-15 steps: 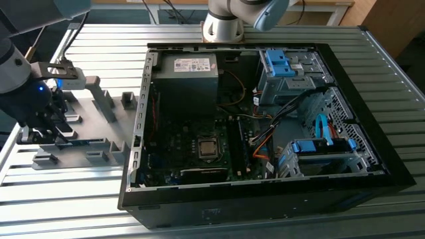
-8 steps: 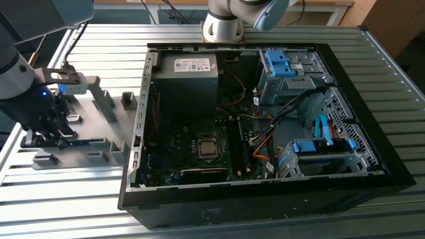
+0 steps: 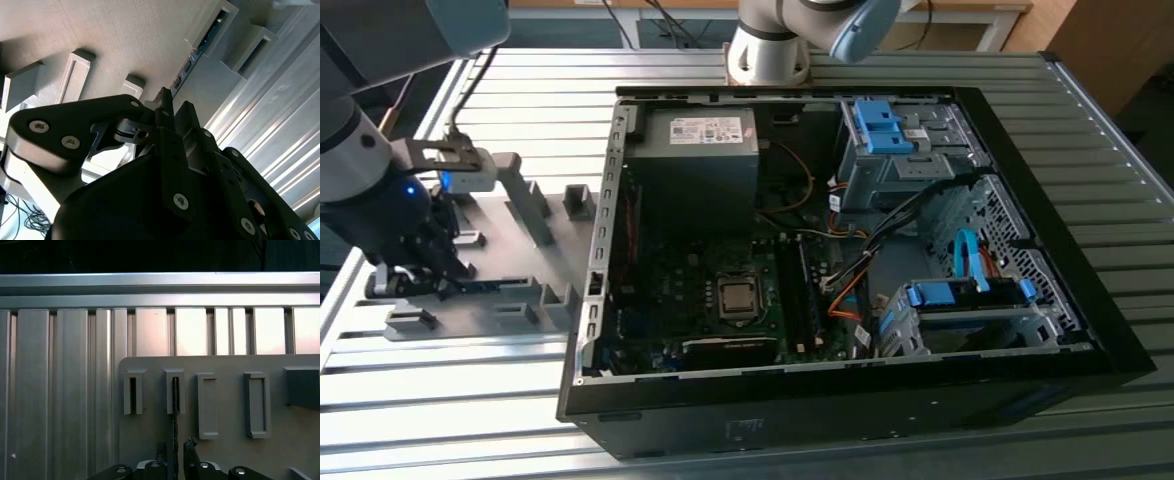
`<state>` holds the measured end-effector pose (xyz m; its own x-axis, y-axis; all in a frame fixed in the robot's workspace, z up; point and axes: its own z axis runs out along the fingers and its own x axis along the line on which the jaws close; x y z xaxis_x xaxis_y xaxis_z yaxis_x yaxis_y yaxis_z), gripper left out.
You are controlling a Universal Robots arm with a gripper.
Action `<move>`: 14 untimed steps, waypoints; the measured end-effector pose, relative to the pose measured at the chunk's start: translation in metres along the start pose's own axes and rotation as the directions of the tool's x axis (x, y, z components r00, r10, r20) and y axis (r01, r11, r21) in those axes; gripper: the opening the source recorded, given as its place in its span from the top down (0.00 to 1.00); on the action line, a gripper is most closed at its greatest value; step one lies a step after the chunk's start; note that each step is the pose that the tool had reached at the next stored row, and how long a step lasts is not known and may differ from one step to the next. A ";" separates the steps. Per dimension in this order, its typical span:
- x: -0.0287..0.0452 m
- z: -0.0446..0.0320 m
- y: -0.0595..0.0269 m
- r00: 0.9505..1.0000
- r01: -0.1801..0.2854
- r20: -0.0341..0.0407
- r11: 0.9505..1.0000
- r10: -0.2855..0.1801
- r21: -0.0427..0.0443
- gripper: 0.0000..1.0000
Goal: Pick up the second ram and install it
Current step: 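Pick up the second ram and move it above second insertion slot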
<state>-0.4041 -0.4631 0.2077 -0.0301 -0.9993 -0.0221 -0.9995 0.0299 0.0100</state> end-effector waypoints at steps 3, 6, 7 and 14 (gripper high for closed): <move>0.0001 0.0027 0.0000 1.000 0.000 -0.001 1.000 0.000 0.000 0.73; 0.0002 0.0062 0.0001 1.000 0.002 -0.001 1.000 -0.002 0.000 0.73; 0.0002 0.0073 0.0002 1.000 0.003 -0.001 1.000 -0.003 0.001 0.73; -0.0009 0.0111 0.0006 1.000 0.003 -0.001 1.000 -0.003 0.001 0.73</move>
<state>-0.4048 -0.4620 0.1966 -0.0266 -0.9994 -0.0212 -0.9996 0.0264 0.0087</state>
